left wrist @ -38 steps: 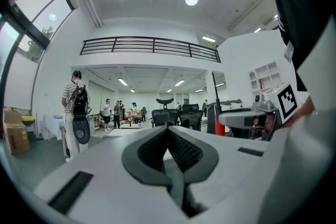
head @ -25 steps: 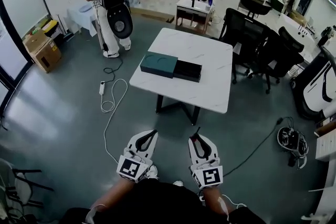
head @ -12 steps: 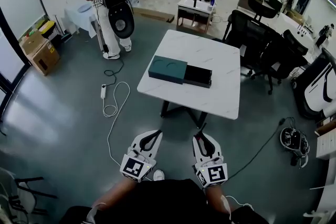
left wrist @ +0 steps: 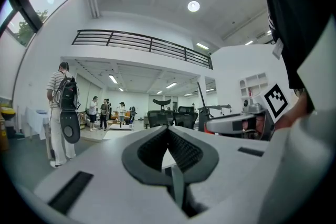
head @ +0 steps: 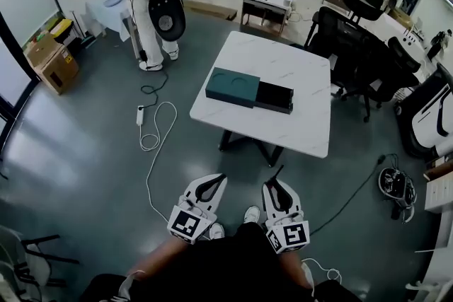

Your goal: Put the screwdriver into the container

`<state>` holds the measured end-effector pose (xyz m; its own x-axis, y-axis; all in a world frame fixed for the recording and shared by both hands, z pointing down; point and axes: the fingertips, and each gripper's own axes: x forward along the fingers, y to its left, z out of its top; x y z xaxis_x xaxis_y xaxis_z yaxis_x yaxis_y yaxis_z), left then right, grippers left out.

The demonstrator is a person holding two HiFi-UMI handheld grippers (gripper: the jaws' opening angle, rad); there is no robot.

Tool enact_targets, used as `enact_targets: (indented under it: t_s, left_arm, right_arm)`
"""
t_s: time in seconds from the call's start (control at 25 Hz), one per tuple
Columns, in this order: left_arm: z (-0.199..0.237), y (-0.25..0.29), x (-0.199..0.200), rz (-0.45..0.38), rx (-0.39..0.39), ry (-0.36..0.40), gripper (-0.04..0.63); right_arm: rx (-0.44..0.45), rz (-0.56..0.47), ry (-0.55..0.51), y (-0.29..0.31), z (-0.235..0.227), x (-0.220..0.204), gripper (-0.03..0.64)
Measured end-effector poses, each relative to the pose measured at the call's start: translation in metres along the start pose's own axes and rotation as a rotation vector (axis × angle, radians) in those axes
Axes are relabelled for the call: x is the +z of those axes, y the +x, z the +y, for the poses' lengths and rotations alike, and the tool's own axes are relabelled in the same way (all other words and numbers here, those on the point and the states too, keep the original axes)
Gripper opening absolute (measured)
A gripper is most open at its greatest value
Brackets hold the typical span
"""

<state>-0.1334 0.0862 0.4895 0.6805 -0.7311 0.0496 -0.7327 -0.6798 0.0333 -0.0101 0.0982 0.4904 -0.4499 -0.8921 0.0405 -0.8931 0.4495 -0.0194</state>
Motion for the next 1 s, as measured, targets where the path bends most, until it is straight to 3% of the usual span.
enact_targets:
  t_s: [0.24, 0.52, 0.76, 1.0]
  left_arm:
    - [0.009, 0.022, -0.004, 0.014, 0.011, -0.015, 0.005]
    - [0.012, 0.080, 0.013, -0.005, 0.009, 0.038, 0.005]
    - [0.025, 0.135, 0.024, -0.012, 0.044, 0.036, 0.005]
    - [0.034, 0.185, 0.045, -0.042, 0.066, 0.097, 0.005]
  right_arm:
    - [-0.016, -0.016, 0.000, 0.016, -0.024, 0.008, 0.104]
    - [0.016, -0.033, -0.019, 0.045, -0.073, 0.014, 0.104]
    - [0.050, -0.043, -0.045, 0.078, -0.115, 0.025, 0.104]
    - [0.073, -0.062, -0.067, 0.101, -0.160, 0.034, 0.104]
